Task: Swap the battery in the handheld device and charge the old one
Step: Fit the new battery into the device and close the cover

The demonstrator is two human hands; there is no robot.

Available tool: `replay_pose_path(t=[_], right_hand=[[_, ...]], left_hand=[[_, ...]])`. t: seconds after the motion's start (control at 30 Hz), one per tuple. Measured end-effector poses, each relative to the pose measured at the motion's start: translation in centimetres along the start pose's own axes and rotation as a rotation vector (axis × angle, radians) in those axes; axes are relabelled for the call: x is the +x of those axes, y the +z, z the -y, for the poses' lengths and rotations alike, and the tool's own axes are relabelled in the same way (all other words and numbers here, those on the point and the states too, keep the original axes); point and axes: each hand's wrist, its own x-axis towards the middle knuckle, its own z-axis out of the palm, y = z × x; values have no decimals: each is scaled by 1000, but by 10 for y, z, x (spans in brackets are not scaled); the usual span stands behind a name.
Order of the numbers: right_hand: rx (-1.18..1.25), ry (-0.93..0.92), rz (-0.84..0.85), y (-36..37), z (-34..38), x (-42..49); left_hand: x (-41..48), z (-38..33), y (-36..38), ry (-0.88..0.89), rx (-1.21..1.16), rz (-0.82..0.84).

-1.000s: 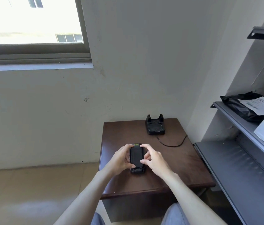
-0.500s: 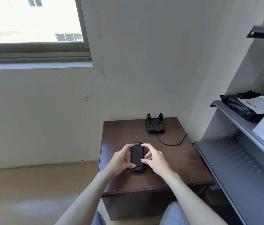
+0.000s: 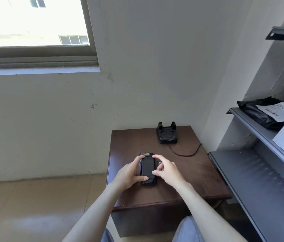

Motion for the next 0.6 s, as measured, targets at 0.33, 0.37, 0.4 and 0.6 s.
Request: replay_pose_path(t=[0.33,0.37,0.4,0.6], right_hand=[[-77,56,92,-4,-1,15],[-86,61,102,-4,-1,16],[-98,62,111,-4,0,18],[-152,60,125,-8,1,19]], left_hand=[[3,1,-1,-1,352,-49],[4,2,-1,-4,366,-46],[4,2,-2,-7,378,-43],[4,1,-1,47,500,-117]])
